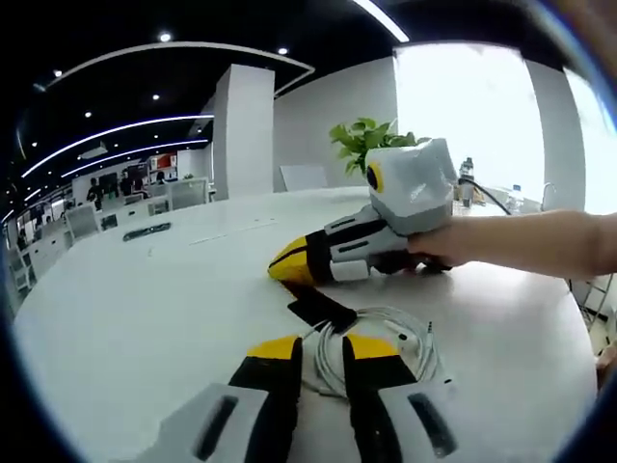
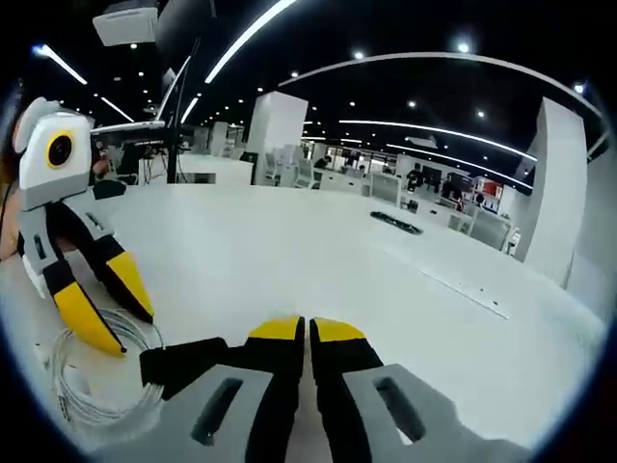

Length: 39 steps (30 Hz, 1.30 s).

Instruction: Peel open the Velcro strap on the desktop, arrange the wired earphones neatly onto it, and close the Velcro strap to secure them.

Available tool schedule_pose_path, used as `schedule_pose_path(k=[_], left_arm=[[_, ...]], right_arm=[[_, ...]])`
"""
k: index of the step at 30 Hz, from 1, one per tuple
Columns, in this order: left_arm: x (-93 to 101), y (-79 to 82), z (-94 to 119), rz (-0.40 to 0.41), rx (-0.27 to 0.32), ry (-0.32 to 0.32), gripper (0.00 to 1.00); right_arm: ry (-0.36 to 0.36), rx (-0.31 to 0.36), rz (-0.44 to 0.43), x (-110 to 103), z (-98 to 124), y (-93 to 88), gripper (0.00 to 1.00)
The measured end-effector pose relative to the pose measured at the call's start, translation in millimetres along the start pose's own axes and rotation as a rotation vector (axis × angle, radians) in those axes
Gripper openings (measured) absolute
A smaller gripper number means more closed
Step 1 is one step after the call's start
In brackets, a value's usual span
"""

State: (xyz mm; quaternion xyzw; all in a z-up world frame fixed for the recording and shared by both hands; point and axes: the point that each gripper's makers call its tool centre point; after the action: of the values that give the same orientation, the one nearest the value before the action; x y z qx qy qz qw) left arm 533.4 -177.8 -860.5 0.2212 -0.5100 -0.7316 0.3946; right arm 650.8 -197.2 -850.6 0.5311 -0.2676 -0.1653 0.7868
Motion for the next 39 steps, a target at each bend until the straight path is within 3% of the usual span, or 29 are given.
schedule_pose_path(k=[2,6,9,13,22,32,39], left_arm=[[0.8,-0.6,0,0.004,0.004,-0.003,0.21],[1.1,0.0,-1,0.004,0.005,-0.003,0.21],[1.8,-0.1,-1,0.002,0.004,-0.004,0.21],[2.3,-0.5,-1,-0.006,0.0,-0.001,0.21],[0.0,-1.5,0,-0.008,0.001,0.002,0.21],[-2.9,-1.1,0,-0.011,0.003,0.002,0.21],[-3.9,-0.5,-1,-0.013,0.003,0.004,0.21]], right_arm=[[-0.019,-0.015,-0.053,4,3,-2.4,0.11],[-0.009,0.0,-0.02,2,13,0.2,0.11],[0.036,0.084,-0.011,-7,24,14.3,0.14],[0.095,0.143,0.051,-20,36,24.4,0.15],[0.217,0.14,-0.005,-43,44,16.7,0.14],[0.268,0.102,-0.01,-53,40,8.1,0.14],[0.266,0.098,0.107,-54,35,6.5,0.14]])
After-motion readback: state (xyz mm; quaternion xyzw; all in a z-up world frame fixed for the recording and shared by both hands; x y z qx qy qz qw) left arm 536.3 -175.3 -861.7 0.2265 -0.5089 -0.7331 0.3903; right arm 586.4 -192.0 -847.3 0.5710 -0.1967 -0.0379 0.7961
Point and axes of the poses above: the point that each gripper's makers call its tool centre point, and the gripper's own axes: z roughly backward along the fingers, x roughly to its right, y roughly out of its top, and after that the axes turned 1 degree about z, right-handed
